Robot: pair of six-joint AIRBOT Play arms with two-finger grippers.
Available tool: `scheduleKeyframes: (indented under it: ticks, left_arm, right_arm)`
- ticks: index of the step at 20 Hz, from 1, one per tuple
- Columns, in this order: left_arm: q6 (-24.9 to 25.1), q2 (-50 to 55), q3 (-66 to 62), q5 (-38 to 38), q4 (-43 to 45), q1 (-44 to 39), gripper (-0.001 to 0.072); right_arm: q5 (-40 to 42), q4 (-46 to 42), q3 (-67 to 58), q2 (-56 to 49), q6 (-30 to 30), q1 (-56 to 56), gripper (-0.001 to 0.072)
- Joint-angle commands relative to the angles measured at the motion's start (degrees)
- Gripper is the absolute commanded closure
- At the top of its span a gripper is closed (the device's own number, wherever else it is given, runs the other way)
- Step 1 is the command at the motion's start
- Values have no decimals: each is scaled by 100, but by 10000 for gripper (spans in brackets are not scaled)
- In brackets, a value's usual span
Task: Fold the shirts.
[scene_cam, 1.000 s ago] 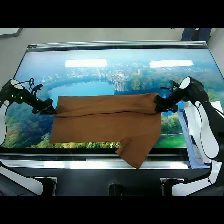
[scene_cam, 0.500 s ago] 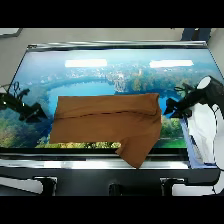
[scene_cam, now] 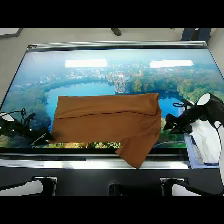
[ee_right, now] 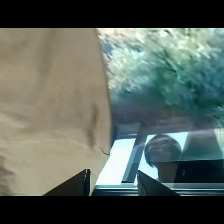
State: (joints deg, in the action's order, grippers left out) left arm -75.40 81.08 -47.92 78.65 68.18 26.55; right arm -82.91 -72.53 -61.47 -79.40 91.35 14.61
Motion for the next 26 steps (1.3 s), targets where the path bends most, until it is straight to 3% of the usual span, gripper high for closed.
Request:
scheduleKeyframes:
  ticks: [1,3,4,7,11,15,17,18,20,25,26]
  left_arm:
    - [76,-35,221,-564,-225,15,397]
    - [-155,-35,221,-752,-262,15,615]
    - [-168,-35,221,-772,-271,15,671]
    - [-151,-48,221,-772,-280,15,672]
    - [-105,-70,221,-756,-282,15,672]
    - [-103,-85,221,-713,-284,15,672]
    - [-105,-87,221,-713,-284,15,672]
    - [-103,-87,221,-713,-284,15,672]
    - [-61,-90,210,-715,-284,17,671]
    - [295,-503,-535,-693,-809,13,674]
    - [278,-535,-793,-649,-1062,-7,675]
  right_arm:
    - [37,-76,164,140,-105,0,313]
    - [48,-72,330,251,-177,0,313]
    - [72,-61,522,378,-249,0,313]
    - [398,192,1408,896,-323,0,280]
    - [1217,1547,2673,1180,-769,-9,272]
    - [1851,1687,3051,1178,-750,-610,272]
    - [2098,1674,3095,1178,-437,-1029,275]
    - [2208,1672,3097,1161,-245,-1207,309]
    - [2328,1676,3073,1158,-175,-1307,674]
    - [2109,1274,1937,1528,-260,-866,679]
    - [2129,986,1486,1523,-17,-874,679]
